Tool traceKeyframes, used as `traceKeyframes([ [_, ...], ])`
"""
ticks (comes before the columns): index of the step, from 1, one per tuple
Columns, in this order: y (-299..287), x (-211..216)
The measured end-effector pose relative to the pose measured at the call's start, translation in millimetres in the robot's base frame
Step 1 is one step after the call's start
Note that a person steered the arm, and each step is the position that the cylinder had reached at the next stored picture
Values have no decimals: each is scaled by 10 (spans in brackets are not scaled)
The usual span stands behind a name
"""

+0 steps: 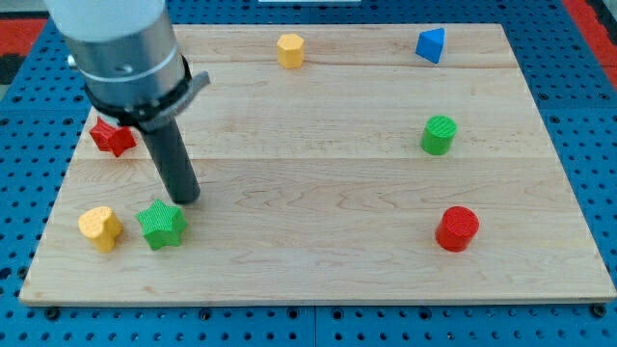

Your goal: Move the green star to the bottom center

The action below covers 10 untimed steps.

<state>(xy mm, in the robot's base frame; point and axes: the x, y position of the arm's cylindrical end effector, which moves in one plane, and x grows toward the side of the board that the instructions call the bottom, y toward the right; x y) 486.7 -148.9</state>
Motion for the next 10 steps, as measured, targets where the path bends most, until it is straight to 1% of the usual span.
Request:
traceKeyframes([
  [1,-472,-27],
  [2,-621,267],
  [3,-607,691],
  [4,-270,671],
  [5,-141,464],
  [6,-285,336],
  [7,410,294],
  [8,527,66],
  [9,864,206],
  [10,992,430],
])
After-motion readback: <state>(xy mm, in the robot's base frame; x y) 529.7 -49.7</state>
